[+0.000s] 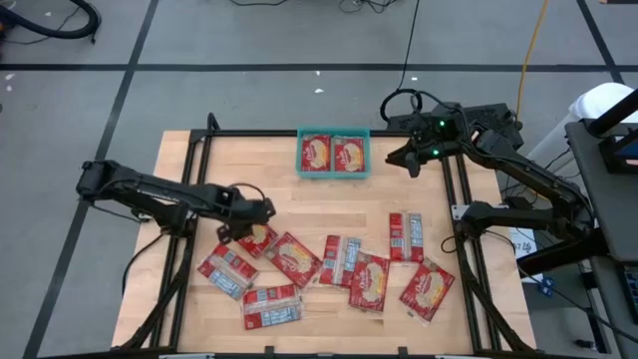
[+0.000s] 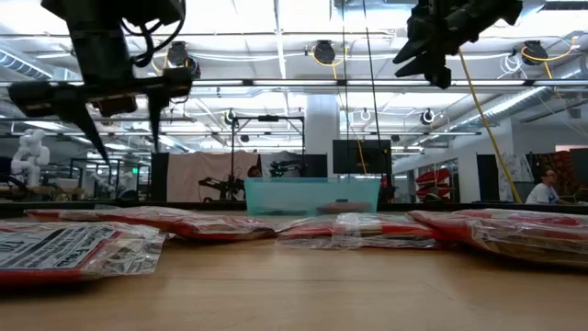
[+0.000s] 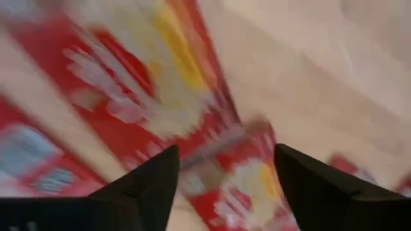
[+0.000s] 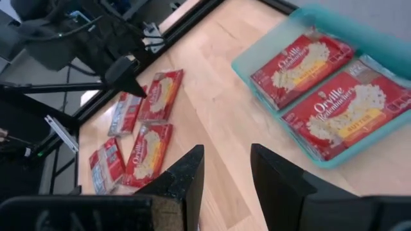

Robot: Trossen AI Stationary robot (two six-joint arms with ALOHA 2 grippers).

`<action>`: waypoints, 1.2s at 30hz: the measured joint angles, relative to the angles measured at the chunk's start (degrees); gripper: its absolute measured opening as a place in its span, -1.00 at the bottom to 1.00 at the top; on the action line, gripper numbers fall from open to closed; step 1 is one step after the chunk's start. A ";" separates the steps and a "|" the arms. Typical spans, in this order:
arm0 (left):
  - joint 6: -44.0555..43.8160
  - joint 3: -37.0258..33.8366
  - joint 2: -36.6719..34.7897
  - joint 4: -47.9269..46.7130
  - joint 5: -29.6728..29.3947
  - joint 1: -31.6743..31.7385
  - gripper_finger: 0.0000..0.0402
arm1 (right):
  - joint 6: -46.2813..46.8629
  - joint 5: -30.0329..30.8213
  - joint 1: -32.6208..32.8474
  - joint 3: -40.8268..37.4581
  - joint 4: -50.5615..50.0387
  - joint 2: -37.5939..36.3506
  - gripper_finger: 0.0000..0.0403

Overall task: Sort popcorn bags into baskets
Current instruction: Put the red popcorn bag into the blue bin

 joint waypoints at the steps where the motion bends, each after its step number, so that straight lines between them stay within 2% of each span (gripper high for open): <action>1: -1.23 0.00 0.45 0.43 0.00 -1.22 0.38 | -0.19 0.01 -0.01 -0.07 -0.04 0.00 -0.40; 3: -4.32 0.02 2.30 1.68 0.09 -3.30 0.48 | -0.84 -0.02 -0.02 -0.72 0.90 -0.08 -0.40; 5: -5.30 0.04 3.98 3.03 2.82 -4.74 0.55 | -0.92 -0.02 -0.02 -1.73 0.72 -0.11 -0.40; 8: -6.73 0.04 6.75 4.50 4.40 -6.31 0.56 | 0.86 -0.04 -0.02 -3.58 1.50 -0.11 -0.40; 15: -6.21 -0.02 9.73 3.80 4.31 -8.42 0.31 | 2.00 -0.19 0.09 -5.58 1.84 -0.28 -0.40; 18: -6.33 0.09 11.18 4.00 7.12 -8.84 0.20 | 1.91 -0.19 0.08 -5.62 1.85 -0.30 -0.40; 25: -6.09 0.02 12.42 0.61 7.98 -9.18 0.08 | 1.87 -3.21 0.17 -5.65 1.36 -0.53 -0.40; 29: -5.22 -1.38 12.70 1.95 7.60 -9.18 0.03 | 1.95 -4.38 0.42 -5.67 0.68 -0.90 -0.40; 36: -4.88 -7.72 12.58 10.42 7.92 -9.18 -0.10 | 1.98 -4.89 0.49 -5.67 -0.30 -1.83 -0.40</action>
